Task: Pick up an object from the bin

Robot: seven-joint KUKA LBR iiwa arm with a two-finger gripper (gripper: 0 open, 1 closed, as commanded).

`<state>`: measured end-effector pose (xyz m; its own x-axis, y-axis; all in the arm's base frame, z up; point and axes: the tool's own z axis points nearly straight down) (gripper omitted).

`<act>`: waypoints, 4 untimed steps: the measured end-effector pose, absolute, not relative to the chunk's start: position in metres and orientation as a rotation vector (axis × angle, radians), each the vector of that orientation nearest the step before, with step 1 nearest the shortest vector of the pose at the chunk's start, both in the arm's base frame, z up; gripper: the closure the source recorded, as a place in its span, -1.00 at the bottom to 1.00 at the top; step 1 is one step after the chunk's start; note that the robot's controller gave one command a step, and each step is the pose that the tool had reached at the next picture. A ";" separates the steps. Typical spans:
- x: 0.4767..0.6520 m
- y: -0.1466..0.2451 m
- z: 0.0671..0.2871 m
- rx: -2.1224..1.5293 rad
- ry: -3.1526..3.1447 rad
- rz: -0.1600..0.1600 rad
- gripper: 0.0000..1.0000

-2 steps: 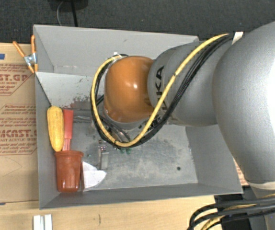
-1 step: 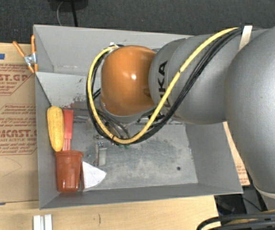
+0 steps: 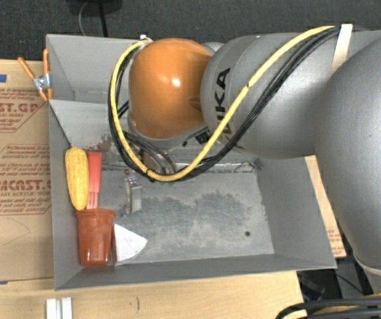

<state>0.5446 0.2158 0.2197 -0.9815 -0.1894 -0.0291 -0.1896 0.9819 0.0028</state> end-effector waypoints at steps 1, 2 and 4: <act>0.503 0.172 0.234 -0.302 3.120 0.004 -1.00; 0.510 0.185 0.228 -0.263 3.106 0.004 -1.00; 0.489 0.247 0.137 -0.248 3.110 0.010 -1.00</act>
Offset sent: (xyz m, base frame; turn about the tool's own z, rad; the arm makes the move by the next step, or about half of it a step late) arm -0.0134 0.0292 -0.0175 -0.0488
